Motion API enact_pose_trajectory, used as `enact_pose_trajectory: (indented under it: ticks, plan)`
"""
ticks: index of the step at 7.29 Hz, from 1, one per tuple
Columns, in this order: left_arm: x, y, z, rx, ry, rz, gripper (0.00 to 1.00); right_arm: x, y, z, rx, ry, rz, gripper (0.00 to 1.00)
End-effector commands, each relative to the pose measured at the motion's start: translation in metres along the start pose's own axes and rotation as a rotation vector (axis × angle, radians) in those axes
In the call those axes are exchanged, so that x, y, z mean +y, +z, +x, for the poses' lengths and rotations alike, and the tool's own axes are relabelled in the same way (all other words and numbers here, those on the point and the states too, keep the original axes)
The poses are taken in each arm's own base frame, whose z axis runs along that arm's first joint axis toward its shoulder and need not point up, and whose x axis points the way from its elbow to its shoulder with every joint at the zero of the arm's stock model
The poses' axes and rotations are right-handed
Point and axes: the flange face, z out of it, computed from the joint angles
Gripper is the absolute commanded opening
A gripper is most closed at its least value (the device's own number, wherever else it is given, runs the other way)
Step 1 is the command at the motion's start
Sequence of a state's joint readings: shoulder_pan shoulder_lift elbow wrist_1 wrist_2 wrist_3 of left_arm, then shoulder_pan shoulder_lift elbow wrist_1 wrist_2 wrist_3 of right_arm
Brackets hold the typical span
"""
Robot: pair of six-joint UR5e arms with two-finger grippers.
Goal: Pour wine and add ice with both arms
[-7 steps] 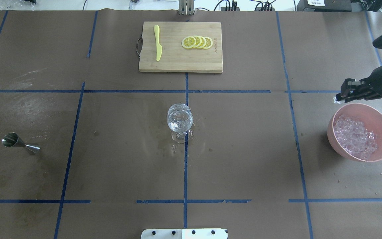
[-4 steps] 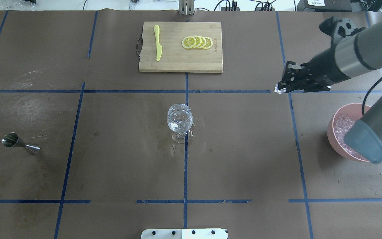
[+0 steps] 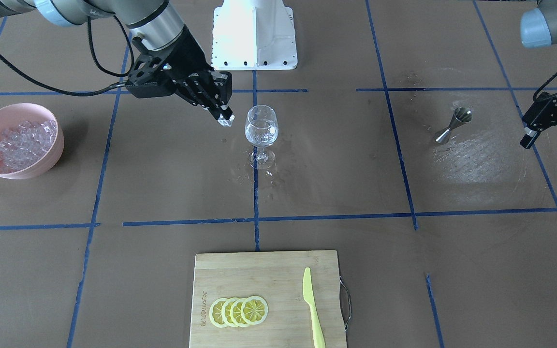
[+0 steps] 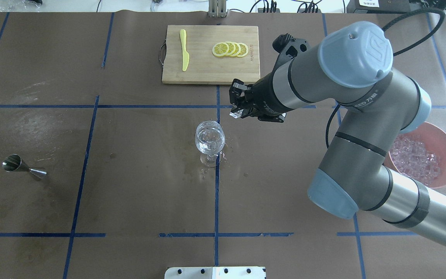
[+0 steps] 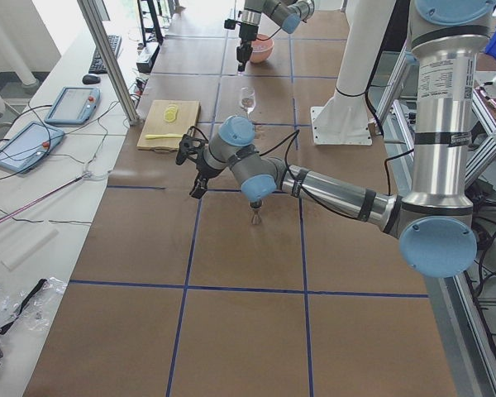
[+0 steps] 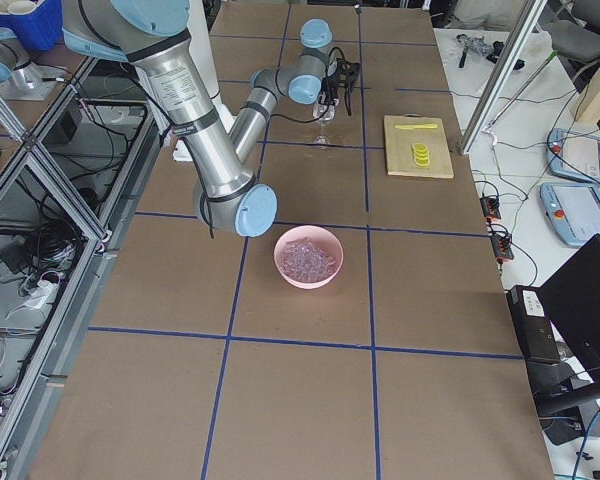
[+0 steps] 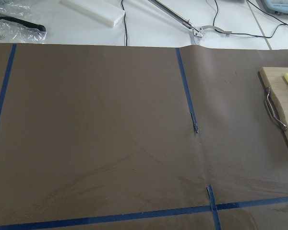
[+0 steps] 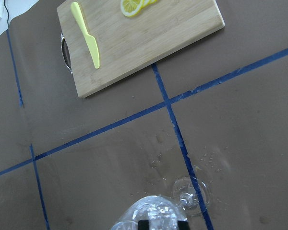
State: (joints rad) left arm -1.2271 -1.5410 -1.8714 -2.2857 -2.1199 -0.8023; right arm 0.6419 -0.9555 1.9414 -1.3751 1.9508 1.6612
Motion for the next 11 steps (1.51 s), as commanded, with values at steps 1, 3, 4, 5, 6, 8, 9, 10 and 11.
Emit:
enact_pose_trajectory:
  ticks: [1,3,4,5,6,8,9,10,11]
  plan:
    - [0.001,-0.004,0.004,0.006,0.003,0.004,1.0,0.011,0.003,-0.012,-0.009,0.015,-0.01,0.0]
    - [0.001,-0.003,0.003,0.005,0.003,0.003,1.0,0.026,0.008,-0.015,-0.013,0.026,-0.029,0.0]
    - [0.001,-0.004,0.004,0.006,0.003,0.004,1.0,0.037,0.01,-0.021,-0.024,0.024,-0.026,0.0]
    - [0.001,-0.004,0.002,0.003,0.001,0.003,1.0,0.044,0.015,-0.02,-0.021,0.02,-0.021,0.0]
    - [0.001,-0.004,0.002,0.002,0.003,0.004,1.0,0.047,0.018,-0.021,-0.023,0.016,-0.016,0.0]
    - [0.005,-0.003,-0.003,-0.008,-0.001,0.001,1.0,0.046,0.02,-0.02,-0.017,0.017,-0.015,0.16]
    - [0.006,-0.004,-0.007,-0.026,-0.003,0.017,1.0,0.046,0.021,-0.02,-0.015,0.016,-0.016,0.27]
    - [0.006,-0.004,-0.007,-0.027,-0.003,0.017,1.0,0.045,0.022,-0.019,-0.011,0.013,-0.014,0.33]
    - [0.005,-0.007,-0.005,-0.027,-0.001,0.023,1.0,0.045,0.022,-0.018,-0.008,0.013,-0.014,0.42]
